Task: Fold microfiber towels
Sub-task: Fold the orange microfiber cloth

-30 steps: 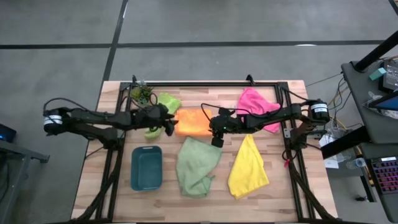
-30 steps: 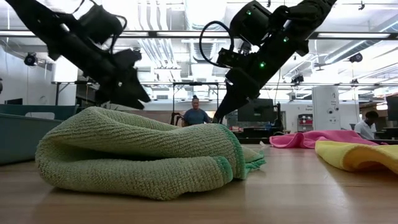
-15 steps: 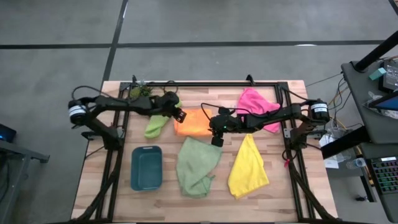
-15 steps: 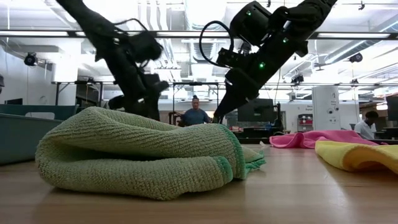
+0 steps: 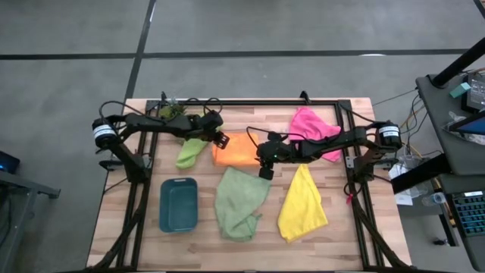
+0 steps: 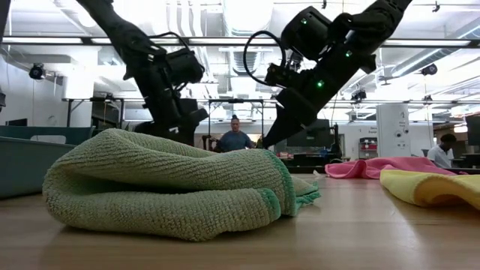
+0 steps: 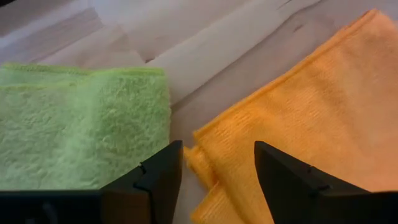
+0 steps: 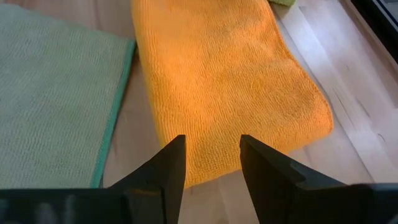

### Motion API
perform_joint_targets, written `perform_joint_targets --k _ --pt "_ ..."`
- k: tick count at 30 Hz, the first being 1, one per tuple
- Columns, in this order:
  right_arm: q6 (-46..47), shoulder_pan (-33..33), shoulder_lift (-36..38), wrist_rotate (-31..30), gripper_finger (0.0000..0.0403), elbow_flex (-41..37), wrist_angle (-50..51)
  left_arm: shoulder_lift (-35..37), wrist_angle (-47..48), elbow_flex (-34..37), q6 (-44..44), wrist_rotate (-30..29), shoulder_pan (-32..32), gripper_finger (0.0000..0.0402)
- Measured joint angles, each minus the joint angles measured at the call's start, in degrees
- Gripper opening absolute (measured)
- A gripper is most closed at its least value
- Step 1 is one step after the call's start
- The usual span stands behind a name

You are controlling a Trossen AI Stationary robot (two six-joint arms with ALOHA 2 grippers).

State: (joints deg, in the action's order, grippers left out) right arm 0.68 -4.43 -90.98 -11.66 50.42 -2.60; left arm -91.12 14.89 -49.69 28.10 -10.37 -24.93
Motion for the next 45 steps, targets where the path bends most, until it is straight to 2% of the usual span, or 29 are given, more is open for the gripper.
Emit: perform_joint_targets --k 10,14,32,37,45 --pt "0.25 0.00 0.00 0.00 0.0144 -0.12 -0.81 -5.08 -3.03 0.06 -0.42 0.72 0.05 0.0192" --pt "0.23 0.00 0.00 0.00 0.0144 -0.12 -0.86 -5.01 -3.08 -0.18 -1.88 0.77 0.44 0.0188" --pt "0.37 0.00 0.00 0.00 0.0144 -0.12 -1.15 -3.33 -3.49 -0.28 -5.03 1.11 1.73 0.0091" --pt "0.40 0.00 0.00 0.00 0.0144 -0.12 -1.12 -3.33 -3.73 -0.33 -4.58 1.11 1.68 0.0089" --pt "0.40 0.00 0.00 0.00 0.0144 -0.12 -1.13 -3.33 -3.94 -0.36 -5.02 1.11 1.64 0.0110"
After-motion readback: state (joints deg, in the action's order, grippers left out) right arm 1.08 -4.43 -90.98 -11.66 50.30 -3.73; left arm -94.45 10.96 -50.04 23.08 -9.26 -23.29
